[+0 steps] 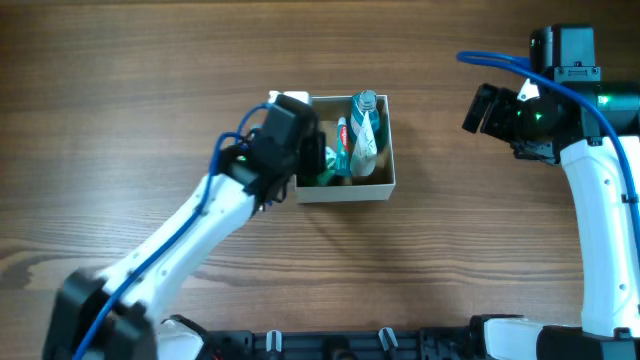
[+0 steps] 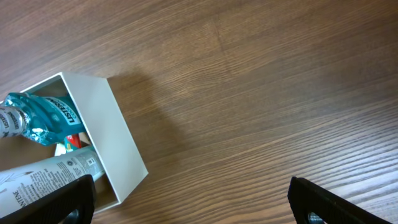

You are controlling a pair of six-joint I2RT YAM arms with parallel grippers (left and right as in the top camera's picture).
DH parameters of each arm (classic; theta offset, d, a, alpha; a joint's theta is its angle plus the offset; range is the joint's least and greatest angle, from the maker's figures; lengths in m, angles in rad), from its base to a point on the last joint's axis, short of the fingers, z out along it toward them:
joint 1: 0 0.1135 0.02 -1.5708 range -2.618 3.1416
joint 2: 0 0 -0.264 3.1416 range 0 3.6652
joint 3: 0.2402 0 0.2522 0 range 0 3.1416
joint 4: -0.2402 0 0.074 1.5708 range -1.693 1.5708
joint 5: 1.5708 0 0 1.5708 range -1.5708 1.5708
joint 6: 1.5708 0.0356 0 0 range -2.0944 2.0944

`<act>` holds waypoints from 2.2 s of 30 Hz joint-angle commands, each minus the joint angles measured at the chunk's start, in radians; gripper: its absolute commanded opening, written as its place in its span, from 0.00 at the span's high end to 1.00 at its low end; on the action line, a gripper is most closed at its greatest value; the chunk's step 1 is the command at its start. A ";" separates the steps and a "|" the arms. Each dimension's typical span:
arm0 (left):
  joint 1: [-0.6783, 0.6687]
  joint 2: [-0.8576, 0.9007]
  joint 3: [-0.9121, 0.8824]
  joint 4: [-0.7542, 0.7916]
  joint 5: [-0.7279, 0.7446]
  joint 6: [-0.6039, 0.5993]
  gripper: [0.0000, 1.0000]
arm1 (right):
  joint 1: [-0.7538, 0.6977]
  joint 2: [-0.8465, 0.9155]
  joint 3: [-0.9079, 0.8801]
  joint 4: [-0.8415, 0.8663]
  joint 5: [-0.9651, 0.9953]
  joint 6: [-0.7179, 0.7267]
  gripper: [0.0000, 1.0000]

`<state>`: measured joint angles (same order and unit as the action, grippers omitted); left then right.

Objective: Pack container
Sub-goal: 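Grasp the blue razor with the left gripper and place it in the box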

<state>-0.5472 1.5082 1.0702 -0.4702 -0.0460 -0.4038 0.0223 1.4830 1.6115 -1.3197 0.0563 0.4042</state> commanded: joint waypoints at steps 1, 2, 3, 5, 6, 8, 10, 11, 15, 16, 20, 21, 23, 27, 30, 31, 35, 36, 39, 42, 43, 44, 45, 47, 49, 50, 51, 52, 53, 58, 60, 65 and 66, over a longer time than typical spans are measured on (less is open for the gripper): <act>0.098 -0.096 0.036 -0.160 -0.136 0.004 0.27 | -0.004 0.008 0.005 0.003 -0.004 0.015 0.00; 0.154 -0.095 0.035 -0.224 -0.146 0.004 0.26 | -0.004 0.008 0.005 0.003 -0.004 0.016 0.00; 0.209 -0.084 0.031 -0.257 -0.144 0.004 0.25 | -0.004 0.008 0.005 0.003 -0.004 0.016 0.00; 0.295 -0.047 0.016 -0.266 -0.102 0.050 0.20 | -0.004 0.008 0.005 0.003 -0.004 0.015 0.00; 0.341 -0.009 0.010 -0.262 -0.065 0.107 0.15 | -0.004 0.008 0.005 0.003 -0.004 0.016 0.00; 0.389 0.057 0.010 -0.265 -0.027 0.140 0.12 | -0.004 0.008 0.005 0.003 -0.004 0.016 0.00; 0.428 0.143 0.010 -0.251 0.036 0.185 0.12 | -0.004 0.008 0.005 0.003 -0.004 0.016 0.00; 0.437 0.187 0.010 -0.232 0.071 0.225 0.15 | -0.004 0.008 0.005 0.003 -0.004 0.016 0.00; 0.431 0.314 0.010 -0.157 0.109 0.325 0.19 | -0.004 0.008 0.005 0.003 -0.004 0.015 0.00; 0.431 0.335 0.010 -0.145 0.109 0.326 0.20 | -0.004 0.008 0.005 0.003 -0.004 0.016 0.00; 0.431 0.374 0.010 -0.127 0.109 0.357 0.30 | -0.004 0.008 0.005 0.003 -0.004 0.015 0.00; 0.431 0.385 0.010 -0.124 0.109 0.372 0.37 | -0.004 0.008 0.005 0.003 -0.004 0.016 0.00; 0.431 0.397 0.010 -0.124 0.105 0.374 0.44 | -0.004 0.008 0.005 0.003 -0.004 0.016 0.00; 0.431 0.403 0.010 -0.124 0.105 0.370 0.69 | -0.004 0.008 0.005 0.003 -0.004 0.016 0.00; 0.431 0.403 0.010 -0.140 0.105 0.369 0.79 | -0.004 0.008 0.005 0.003 -0.004 0.015 0.00; 0.431 0.403 0.010 -0.147 0.105 0.365 0.83 | -0.004 0.008 0.005 0.003 -0.004 0.016 0.00; 0.431 0.395 0.018 -0.194 0.106 0.332 0.94 | -0.004 0.008 0.005 0.003 -0.004 0.015 0.00; 0.431 0.383 0.034 -0.222 0.106 0.319 0.96 | -0.004 0.008 0.005 0.003 -0.004 0.016 0.00; 0.426 0.338 0.097 -0.304 0.147 0.317 0.96 | -0.004 0.008 0.005 0.003 -0.004 0.016 0.00; 0.382 0.261 0.214 -0.423 0.193 0.269 0.96 | -0.004 0.008 0.005 0.003 -0.004 0.016 0.00; 0.357 0.235 0.253 -0.452 0.197 0.261 0.96 | -0.004 0.008 0.005 0.003 -0.004 0.015 0.00; 0.323 0.208 0.288 -0.468 0.199 0.261 0.96 | -0.004 0.008 0.005 0.003 -0.004 0.015 0.00; 0.284 0.182 0.314 -0.470 0.199 0.257 0.96 | -0.004 0.008 0.005 0.003 -0.004 0.015 0.00; 0.191 0.135 0.333 -0.417 0.187 0.208 0.95 | -0.004 0.008 0.005 0.003 -0.004 0.016 0.00; 0.117 0.128 0.332 -0.360 0.151 0.155 0.89 | -0.004 0.008 0.005 0.003 -0.004 0.016 0.00; 0.077 0.145 0.332 -0.328 0.109 0.125 0.83 | -0.004 0.008 0.005 0.003 -0.004 0.015 0.00; 0.058 0.161 0.331 -0.311 0.094 0.122 0.83 | -0.004 0.008 0.005 0.003 -0.004 0.015 0.00; 0.041 0.177 0.331 -0.293 0.088 0.117 0.82 | -0.004 0.008 0.005 0.003 -0.004 0.016 0.00; 0.020 0.212 0.331 -0.262 0.086 0.099 0.81 | -0.004 0.008 0.005 0.003 -0.004 0.016 0.00; 0.007 0.299 0.331 -0.243 0.079 0.026 0.84 | -0.004 0.008 0.005 0.003 -0.004 0.016 0.00; 0.017 0.284 0.331 -0.257 0.077 0.020 0.83 | -0.004 0.008 0.005 0.003 -0.004 0.016 0.00; 0.079 0.174 0.331 -0.371 -0.053 -0.005 0.49 | -0.004 0.008 0.005 0.003 -0.004 0.016 0.00; 0.110 0.163 0.331 -0.388 -0.057 0.005 0.43 | -0.004 0.008 0.005 0.003 -0.004 0.015 0.00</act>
<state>-0.4969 1.7496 1.3987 -0.8303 -0.0109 -0.3897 0.0223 1.4830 1.6115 -1.3197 0.0528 0.4042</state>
